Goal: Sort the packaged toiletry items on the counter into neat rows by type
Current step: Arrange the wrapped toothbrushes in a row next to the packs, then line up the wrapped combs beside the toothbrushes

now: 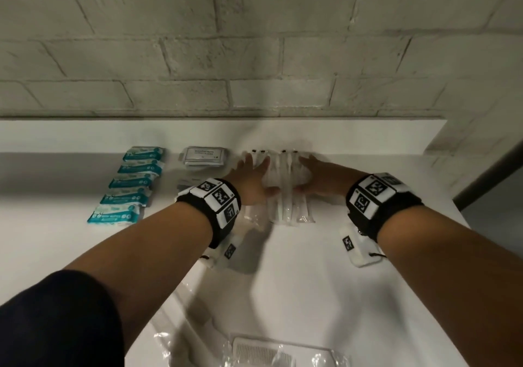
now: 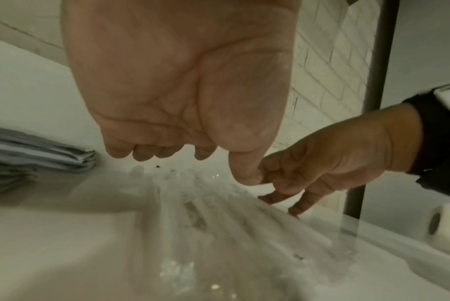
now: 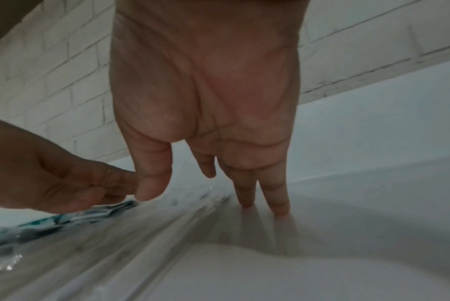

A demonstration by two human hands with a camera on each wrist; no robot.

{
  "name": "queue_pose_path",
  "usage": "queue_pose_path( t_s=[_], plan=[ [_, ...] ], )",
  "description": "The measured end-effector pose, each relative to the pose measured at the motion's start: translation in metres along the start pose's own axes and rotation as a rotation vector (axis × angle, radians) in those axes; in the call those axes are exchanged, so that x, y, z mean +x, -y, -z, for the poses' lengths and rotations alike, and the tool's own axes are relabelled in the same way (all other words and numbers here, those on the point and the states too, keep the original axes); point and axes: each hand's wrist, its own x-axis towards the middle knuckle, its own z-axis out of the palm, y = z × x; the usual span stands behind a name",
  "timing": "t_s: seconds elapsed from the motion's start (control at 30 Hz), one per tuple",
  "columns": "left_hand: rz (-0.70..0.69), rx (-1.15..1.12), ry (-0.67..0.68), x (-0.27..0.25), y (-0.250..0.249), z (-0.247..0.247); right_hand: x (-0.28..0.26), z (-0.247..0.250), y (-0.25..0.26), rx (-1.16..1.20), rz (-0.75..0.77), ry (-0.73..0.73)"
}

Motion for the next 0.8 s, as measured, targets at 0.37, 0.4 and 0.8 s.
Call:
queue_pose_path(
  t_s=[0.37,0.4,0.8],
  plan=[
    [-0.230,0.005,0.095,-0.166,0.007,-0.024,-0.118,-0.057,-0.032,0.057,-0.081,0.095],
    [-0.218,0.041,0.101,-0.178,0.013,-0.030,-0.132,-0.063,-0.028,-0.003,-0.061,0.116],
    [-0.007,0.203,0.048,-0.224,0.063,-0.080,-0.215,-0.131,0.076,-0.350,0.144,0.062]
  ],
)
